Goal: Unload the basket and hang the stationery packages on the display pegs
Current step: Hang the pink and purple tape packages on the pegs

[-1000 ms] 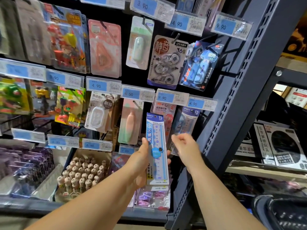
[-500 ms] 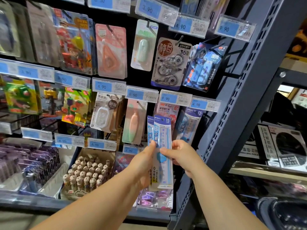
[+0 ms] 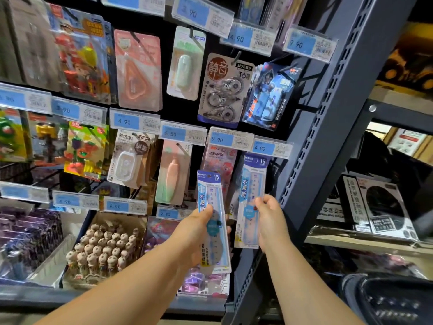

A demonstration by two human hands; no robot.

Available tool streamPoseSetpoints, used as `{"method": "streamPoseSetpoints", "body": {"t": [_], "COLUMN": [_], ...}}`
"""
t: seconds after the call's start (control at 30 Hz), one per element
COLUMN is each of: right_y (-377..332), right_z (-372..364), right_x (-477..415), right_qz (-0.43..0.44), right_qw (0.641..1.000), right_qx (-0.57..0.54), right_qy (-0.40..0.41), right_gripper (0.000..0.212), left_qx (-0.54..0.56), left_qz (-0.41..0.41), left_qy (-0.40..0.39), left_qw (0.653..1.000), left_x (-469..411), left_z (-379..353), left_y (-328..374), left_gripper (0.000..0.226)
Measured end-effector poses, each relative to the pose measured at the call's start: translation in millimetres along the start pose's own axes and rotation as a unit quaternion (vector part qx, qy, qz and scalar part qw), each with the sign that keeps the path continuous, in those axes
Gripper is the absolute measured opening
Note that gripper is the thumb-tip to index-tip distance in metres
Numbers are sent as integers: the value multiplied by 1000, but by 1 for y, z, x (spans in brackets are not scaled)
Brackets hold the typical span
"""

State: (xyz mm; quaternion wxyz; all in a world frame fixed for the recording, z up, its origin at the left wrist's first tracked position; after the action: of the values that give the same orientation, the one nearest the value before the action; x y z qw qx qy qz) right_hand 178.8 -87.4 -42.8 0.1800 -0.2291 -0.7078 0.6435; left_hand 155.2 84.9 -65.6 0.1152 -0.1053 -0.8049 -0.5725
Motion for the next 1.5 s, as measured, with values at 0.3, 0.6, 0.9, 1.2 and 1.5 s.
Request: {"method": "streamPoseSetpoints", "body": {"t": [0.3,0.6,0.9,1.2,1.5], "right_y": [1,1,-2,-6,2], "right_z": [8,-4,-14,-36,-2], "right_x": [-17,-32,-20,27,0], "right_qz": [55,44,64,62,6], "right_qw": [989,982,959,958,992], "right_qx": [98,124,204,165,79], "right_qy": [100,136,187,-226,-94], "right_gripper": [14,12,41,11,20], "left_qx": [13,-16,-2,-24,-152], "left_qz": [-6,-14,-2,-39,-154], "left_qy": [1,21,11,-25,15], "left_qw": [1000,1000,1000,999,976], "left_x": [3,-11,-12,-23,-34], "left_z": [0,4,1,-9,-44], "left_y": [2,0,5,8,19], "left_gripper": [19,17,28,24,7]}}
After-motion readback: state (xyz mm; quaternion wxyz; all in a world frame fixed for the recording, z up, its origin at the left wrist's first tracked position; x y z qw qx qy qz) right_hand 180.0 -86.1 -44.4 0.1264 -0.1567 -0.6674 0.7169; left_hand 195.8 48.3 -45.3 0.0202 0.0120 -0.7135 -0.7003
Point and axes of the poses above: each hand's wrist, its own x-axis away from the middle knuckle, its own z-axis out of the back of the hand, y = z × x, the point moved 5 cm from there along -x, towards the middle knuckle, and after that the axes turned 11 degrees about y, right-handed, at the moved point
